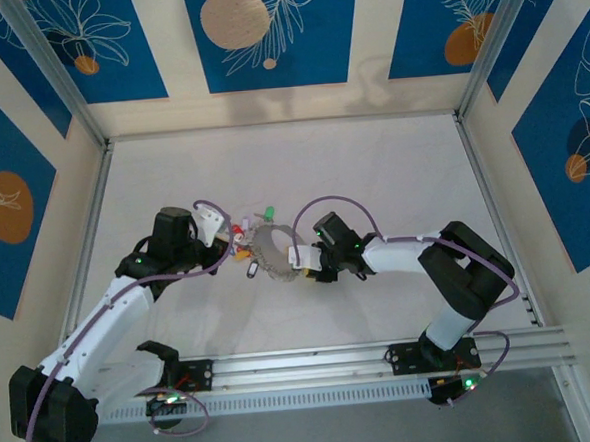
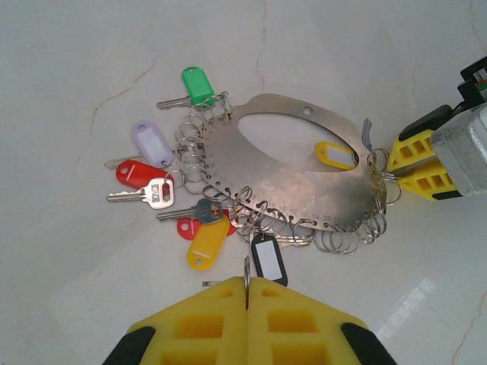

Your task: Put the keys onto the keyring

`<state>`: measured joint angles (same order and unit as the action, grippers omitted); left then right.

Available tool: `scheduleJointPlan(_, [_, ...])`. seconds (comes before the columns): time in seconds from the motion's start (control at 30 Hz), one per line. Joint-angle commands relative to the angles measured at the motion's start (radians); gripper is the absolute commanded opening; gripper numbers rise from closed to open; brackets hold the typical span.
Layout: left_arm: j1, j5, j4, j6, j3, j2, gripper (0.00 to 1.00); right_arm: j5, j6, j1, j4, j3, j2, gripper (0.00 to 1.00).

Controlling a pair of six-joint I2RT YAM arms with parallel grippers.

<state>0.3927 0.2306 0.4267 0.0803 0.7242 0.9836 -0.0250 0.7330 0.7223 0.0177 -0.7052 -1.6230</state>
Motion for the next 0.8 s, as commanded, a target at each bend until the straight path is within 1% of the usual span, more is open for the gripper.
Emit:
scheduleJointPlan(0.0, [-0.003,0.012,-0.017,0.002,-0.009,-0.014,0.00,-0.023,-0.031,0.005,-0.019,0.015,0.012,0.18])
scheduleJointPlan(0.13, [-0.002,0.010,-0.016,0.003,-0.010,-0.016,0.00,-0.025,-0.041,0.015,-0.001,0.018,0.009,0.18])
scheduleJointPlan(0.33, [-0.002,0.009,-0.017,0.003,-0.010,-0.014,0.00,-0.073,-0.051,0.030,0.040,0.025,0.004,0.18])
scheduleJointPlan(0.57, [-0.002,0.009,-0.016,0.003,-0.011,-0.015,0.00,-0.093,-0.047,0.033,0.073,0.042,0.000,0.13])
scheduleJointPlan(0.77, [-0.002,0.012,-0.017,0.004,-0.011,-0.016,0.00,-0.108,-0.046,0.034,0.082,0.055,0.011,0.12])
